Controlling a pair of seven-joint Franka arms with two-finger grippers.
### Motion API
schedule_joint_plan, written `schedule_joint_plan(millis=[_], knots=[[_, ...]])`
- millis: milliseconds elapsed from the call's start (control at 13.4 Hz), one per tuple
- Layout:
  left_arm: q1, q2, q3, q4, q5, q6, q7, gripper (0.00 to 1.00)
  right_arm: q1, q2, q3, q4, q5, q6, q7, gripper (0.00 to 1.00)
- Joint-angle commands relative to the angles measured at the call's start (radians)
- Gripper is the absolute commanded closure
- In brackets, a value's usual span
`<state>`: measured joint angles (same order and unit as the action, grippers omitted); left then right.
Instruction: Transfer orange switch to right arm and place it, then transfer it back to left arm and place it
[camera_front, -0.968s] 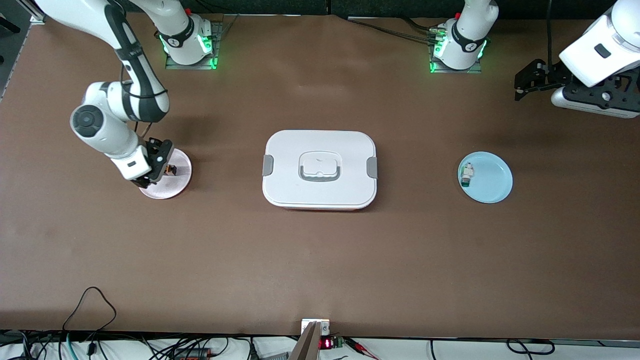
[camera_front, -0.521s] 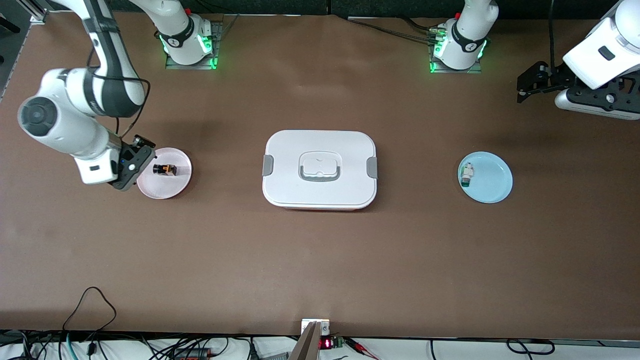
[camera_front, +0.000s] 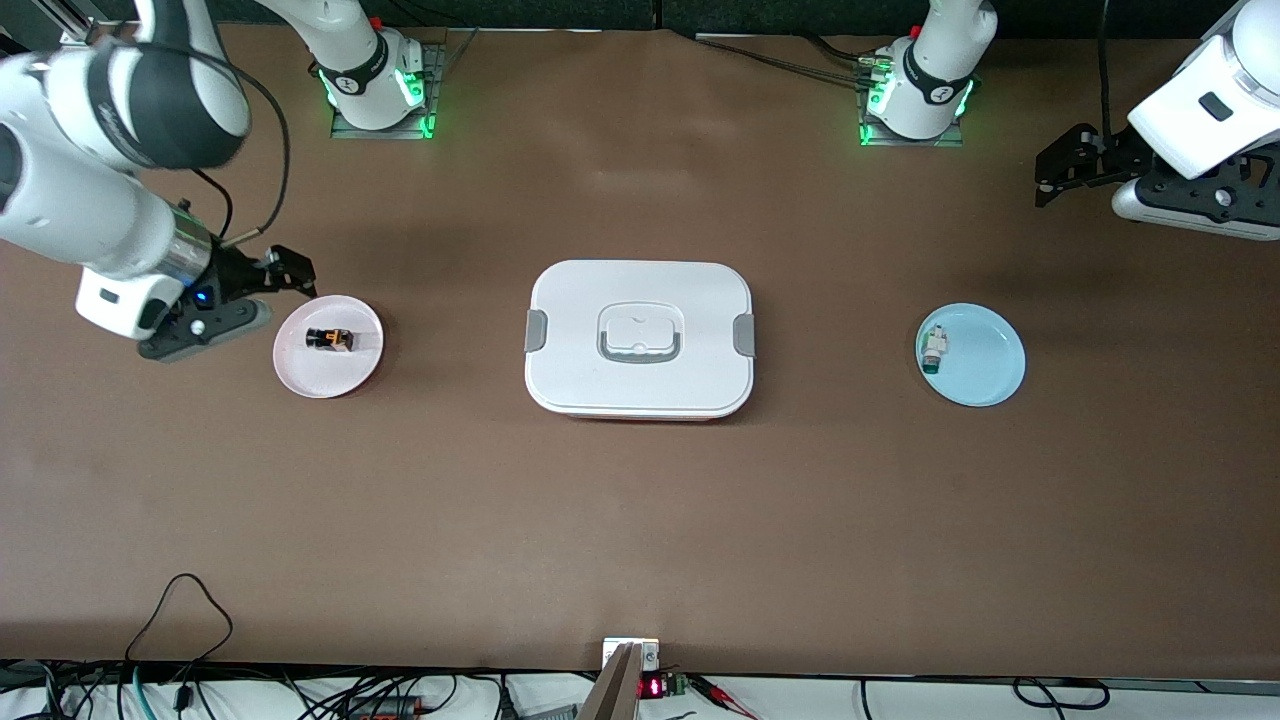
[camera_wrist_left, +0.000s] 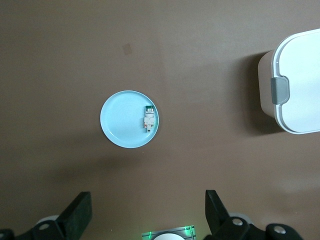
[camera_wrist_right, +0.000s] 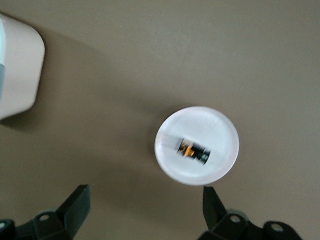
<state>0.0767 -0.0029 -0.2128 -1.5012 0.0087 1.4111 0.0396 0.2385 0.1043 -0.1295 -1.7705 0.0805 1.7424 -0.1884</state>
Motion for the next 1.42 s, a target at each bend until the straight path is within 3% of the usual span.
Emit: schedule_joint_plan(millis=[0, 223, 372, 819, 1043, 1341], knots=[[0.008, -0.002, -0.005, -0.001, -0.003, 0.008, 0.000, 0.00, -0.001, 0.005, 0.004, 0.142, 0.027, -0.195, 0.171, 0.00], [0.008, -0.002, -0.003, -0.001, -0.003, 0.008, 0.000, 0.00, -0.004, 0.002, 0.010, 0.311, 0.013, -0.401, 0.239, 0.00], [0.018, 0.009, -0.008, -0.001, -0.003, 0.009, 0.002, 0.00, -0.014, 0.003, 0.010, 0.365, -0.036, -0.434, 0.234, 0.00], [-0.004, 0.008, -0.002, 0.001, 0.000, 0.008, 0.003, 0.00, -0.203, 0.017, 0.017, 0.304, -0.099, -0.280, 0.213, 0.00], [-0.069, 0.008, 0.073, 0.001, -0.001, 0.008, 0.003, 0.00, -0.237, -0.005, 0.019, 0.208, -0.093, -0.173, 0.138, 0.00], [-0.090, 0.008, 0.084, 0.001, 0.002, 0.008, 0.003, 0.00, -0.226, -0.030, 0.019, 0.163, -0.097, -0.164, 0.138, 0.00]])
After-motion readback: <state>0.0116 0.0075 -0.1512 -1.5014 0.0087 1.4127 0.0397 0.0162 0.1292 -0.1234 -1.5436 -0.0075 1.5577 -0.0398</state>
